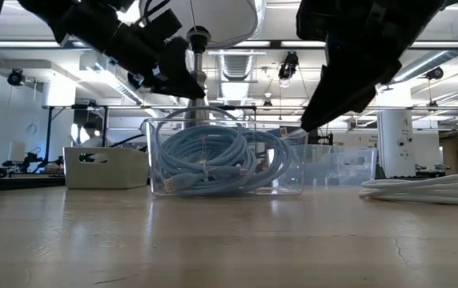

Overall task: Pick & Place USB Port
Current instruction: Put the right white hdmi cable into the right transparent bin

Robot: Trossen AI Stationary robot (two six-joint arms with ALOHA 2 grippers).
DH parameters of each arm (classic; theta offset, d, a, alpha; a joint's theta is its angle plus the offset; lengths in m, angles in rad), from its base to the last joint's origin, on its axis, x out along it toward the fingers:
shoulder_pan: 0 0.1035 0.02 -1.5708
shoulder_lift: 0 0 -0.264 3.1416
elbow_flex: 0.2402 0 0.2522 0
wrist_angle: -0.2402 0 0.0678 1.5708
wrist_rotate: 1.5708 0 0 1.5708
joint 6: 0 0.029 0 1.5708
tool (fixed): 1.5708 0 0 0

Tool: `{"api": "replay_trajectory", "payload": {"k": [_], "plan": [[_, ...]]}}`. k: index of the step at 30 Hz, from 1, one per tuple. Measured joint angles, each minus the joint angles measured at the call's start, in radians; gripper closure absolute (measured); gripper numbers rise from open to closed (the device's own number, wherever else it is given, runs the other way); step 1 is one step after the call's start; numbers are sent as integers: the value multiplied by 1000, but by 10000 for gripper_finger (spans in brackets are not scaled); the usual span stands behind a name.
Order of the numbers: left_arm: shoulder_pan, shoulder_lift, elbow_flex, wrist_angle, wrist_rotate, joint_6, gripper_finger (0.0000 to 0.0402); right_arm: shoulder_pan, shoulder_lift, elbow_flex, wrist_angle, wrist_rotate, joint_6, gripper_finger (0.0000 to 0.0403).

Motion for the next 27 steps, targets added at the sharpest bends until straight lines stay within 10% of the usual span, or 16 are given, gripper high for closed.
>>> {"api": "replay_trajectory", "payload": {"k": [19,27], "plan": [[-6,-3,57,-3,122,-6,234,67,-3,-6,-634,41,559,271],[-6,-3,57,-3,122,-23,234,44,-3,-70,-600,71,624,266]]}}
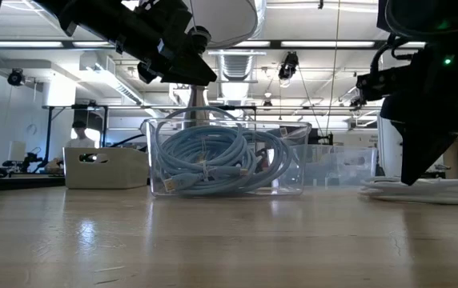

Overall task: Pick & Place USB Port
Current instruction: Put the right white hdmi cable into the right transparent bin

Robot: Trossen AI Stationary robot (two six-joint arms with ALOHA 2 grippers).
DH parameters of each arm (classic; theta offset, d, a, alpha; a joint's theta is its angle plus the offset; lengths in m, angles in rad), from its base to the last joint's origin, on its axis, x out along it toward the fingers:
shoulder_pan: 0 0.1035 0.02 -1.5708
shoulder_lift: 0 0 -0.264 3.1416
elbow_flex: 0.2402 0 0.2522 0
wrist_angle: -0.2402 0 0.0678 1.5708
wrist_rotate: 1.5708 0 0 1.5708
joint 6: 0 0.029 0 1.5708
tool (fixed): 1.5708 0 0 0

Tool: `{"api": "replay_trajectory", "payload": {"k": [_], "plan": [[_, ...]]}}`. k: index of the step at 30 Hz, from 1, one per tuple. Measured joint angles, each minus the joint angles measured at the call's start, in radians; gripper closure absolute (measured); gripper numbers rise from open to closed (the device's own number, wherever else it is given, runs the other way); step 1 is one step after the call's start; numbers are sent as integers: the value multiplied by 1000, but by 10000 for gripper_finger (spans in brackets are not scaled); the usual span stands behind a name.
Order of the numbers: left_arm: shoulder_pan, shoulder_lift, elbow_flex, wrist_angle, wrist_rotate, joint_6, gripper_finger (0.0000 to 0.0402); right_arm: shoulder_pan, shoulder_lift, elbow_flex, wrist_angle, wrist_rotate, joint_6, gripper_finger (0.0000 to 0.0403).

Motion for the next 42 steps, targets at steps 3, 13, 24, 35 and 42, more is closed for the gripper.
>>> {"api": "replay_trajectory", "payload": {"k": [3,13,24,35,42], "plan": [[0,0,0,0,0,0,234,0,0,-14,60,-13,-26,266],[0,0,0,0,0,2,234,-1,-2,6,65,-25,-54,266],[0,0,0,0,0,2,234,-1,-2,22,73,-23,-51,266],[0,0,0,0,0,2,234,-4,-1,-34,234,-22,-58,266],[0,0,0,0,0,5,234,-16,-3,-86,282,-5,-91,266]]}}
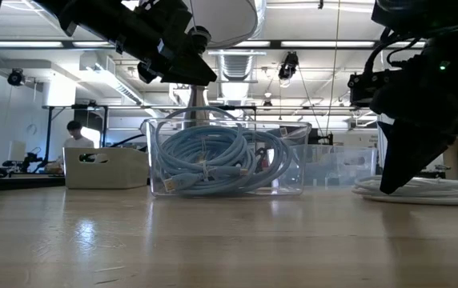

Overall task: Pick & Place USB Port
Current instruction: Put the right white hdmi cable into the right transparent bin

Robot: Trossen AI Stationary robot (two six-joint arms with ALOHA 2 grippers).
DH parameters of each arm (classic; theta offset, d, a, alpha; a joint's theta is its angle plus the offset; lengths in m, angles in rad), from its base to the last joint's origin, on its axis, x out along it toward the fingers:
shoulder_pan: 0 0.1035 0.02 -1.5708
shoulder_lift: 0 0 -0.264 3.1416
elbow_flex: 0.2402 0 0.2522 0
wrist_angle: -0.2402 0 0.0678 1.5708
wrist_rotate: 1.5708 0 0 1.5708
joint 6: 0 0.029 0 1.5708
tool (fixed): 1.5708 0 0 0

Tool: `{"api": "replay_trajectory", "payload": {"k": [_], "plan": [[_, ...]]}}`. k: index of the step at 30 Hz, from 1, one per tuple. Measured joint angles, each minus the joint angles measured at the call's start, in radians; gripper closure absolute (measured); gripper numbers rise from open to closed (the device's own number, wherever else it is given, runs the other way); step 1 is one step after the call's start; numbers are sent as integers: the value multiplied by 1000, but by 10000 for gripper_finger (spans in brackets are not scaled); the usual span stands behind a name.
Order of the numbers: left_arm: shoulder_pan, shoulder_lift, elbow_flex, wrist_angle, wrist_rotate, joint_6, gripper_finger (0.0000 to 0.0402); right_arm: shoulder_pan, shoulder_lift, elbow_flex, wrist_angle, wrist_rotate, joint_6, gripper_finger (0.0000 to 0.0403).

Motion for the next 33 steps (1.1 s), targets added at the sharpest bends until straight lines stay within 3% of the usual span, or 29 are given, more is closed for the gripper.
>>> {"api": "replay_trajectory", "payload": {"k": [11,20,33], "plan": [[0,0,0,0,0,0,234,-7,2,59,-30,7,-102,266],[0,0,0,0,0,-1,234,-9,3,52,-118,2,34,266],[0,0,0,-1,3,-5,234,-24,3,47,-80,-43,59,266]]}}
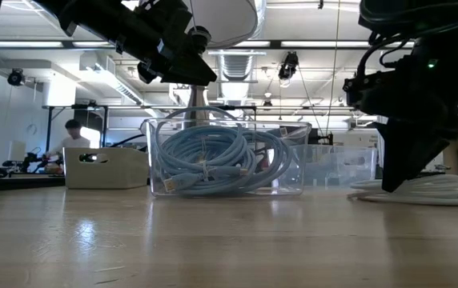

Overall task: Pick & Place USB Port
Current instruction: Put the right white hdmi cable into the right transparent bin

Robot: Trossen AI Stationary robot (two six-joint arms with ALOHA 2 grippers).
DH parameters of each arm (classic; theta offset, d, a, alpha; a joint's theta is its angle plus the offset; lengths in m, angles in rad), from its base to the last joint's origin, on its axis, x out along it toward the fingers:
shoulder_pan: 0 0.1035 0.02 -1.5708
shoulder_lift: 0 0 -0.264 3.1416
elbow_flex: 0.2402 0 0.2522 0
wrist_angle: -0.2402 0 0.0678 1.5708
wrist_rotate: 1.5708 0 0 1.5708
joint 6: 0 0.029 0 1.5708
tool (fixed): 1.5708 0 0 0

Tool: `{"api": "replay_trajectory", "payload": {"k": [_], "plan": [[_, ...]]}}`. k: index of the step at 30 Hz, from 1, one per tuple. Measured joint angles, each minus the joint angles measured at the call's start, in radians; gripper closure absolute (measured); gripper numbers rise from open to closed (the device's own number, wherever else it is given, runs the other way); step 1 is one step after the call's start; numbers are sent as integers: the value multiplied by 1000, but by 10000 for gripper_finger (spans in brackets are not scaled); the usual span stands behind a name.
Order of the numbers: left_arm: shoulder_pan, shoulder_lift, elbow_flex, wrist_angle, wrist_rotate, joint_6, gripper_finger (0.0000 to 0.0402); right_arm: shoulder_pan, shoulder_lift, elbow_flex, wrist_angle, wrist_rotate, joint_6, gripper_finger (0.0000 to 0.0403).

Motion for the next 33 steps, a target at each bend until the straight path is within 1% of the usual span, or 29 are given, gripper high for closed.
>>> {"api": "replay_trajectory", "payload": {"k": [12,15,17,19,22,26,30,33], "plan": [[0,0,0,0,1,-1,234,-4,-5,-83,98,-17,28,266],[0,0,0,0,1,0,234,-11,-5,-84,98,-17,-4,266],[0,0,0,0,1,0,234,-16,-4,-84,98,5,-41,267],[0,0,0,0,1,0,234,-23,-3,-84,102,30,-42,272],[0,0,0,0,1,0,234,-44,-3,-84,101,6,-12,293],[0,0,0,0,1,0,234,-49,-4,-84,95,-30,-39,337],[0,0,0,0,1,0,234,-50,-18,-81,90,-41,-51,380],[0,0,0,-3,1,0,234,-50,-45,-68,91,-57,-54,384]]}}
